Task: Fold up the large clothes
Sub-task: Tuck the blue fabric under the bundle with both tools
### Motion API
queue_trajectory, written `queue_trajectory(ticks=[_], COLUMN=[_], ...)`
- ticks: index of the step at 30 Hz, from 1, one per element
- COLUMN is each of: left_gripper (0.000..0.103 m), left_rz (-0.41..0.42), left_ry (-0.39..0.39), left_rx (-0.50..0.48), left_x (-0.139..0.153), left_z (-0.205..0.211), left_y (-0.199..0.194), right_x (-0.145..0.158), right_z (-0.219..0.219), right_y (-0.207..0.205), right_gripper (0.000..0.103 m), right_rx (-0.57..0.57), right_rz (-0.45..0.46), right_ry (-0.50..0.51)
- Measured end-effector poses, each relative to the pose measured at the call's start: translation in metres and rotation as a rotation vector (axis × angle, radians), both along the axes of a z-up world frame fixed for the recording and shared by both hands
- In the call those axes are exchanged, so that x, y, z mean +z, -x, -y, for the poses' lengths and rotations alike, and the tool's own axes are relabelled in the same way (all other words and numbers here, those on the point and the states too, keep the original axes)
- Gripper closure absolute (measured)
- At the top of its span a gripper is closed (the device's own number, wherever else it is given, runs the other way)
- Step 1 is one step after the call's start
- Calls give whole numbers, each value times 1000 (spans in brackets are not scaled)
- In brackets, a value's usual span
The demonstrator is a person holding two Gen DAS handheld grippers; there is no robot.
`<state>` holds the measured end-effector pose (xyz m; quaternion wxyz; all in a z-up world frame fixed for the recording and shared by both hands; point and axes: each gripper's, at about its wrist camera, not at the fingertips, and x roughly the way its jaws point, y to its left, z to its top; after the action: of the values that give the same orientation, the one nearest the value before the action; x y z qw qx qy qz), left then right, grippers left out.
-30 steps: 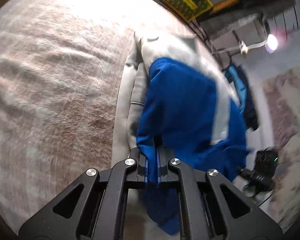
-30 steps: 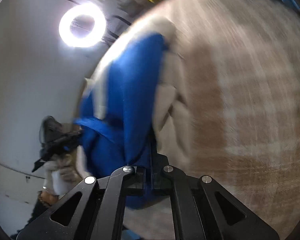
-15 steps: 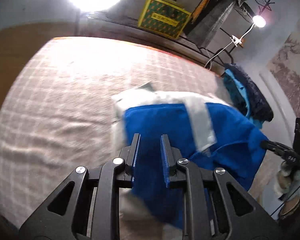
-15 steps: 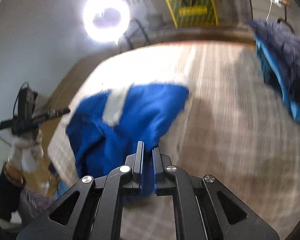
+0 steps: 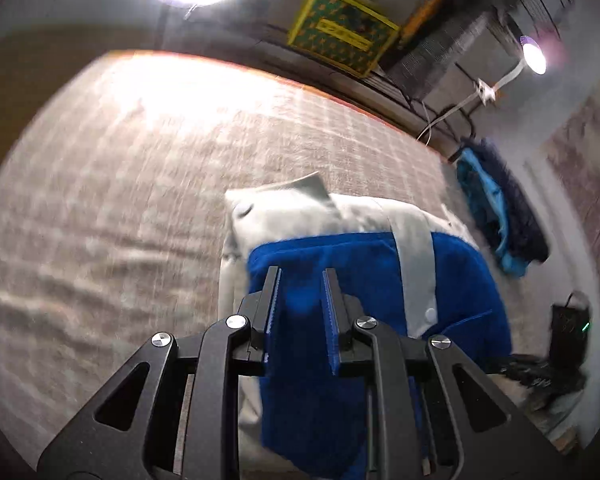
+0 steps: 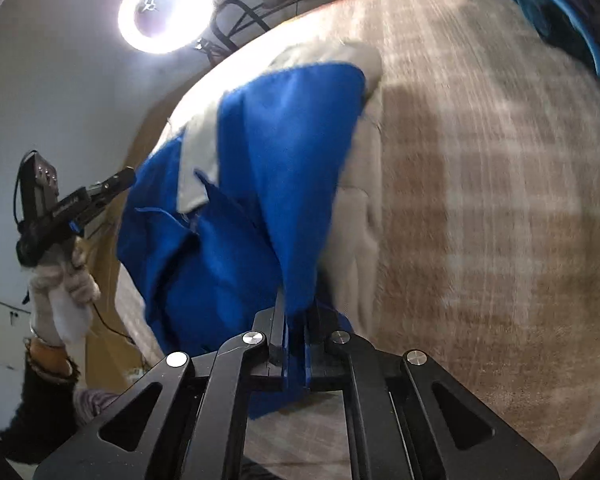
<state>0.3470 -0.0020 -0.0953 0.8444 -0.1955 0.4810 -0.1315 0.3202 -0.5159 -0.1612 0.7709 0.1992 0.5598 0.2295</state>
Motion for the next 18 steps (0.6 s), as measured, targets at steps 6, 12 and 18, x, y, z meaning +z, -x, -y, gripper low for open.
queue_trajectory(ticks=[6,12,18], left_gripper=[49,101,101], left_rz=[-122,-148,-82], left_ry=[186,209,232], left_rx=[62,-52,-22], left_x=[-26,-40,-7], left_z=[-33,-6,-36], left_y=[27,36,39], right_x=[29,9,22], right_z=[-15,-48,-48], right_y=[33,38,67], right_gripper=[40,92,101], right_rx=[64,29,-62], right_rz=[111,47,14], right_ry=[-17,34,-300])
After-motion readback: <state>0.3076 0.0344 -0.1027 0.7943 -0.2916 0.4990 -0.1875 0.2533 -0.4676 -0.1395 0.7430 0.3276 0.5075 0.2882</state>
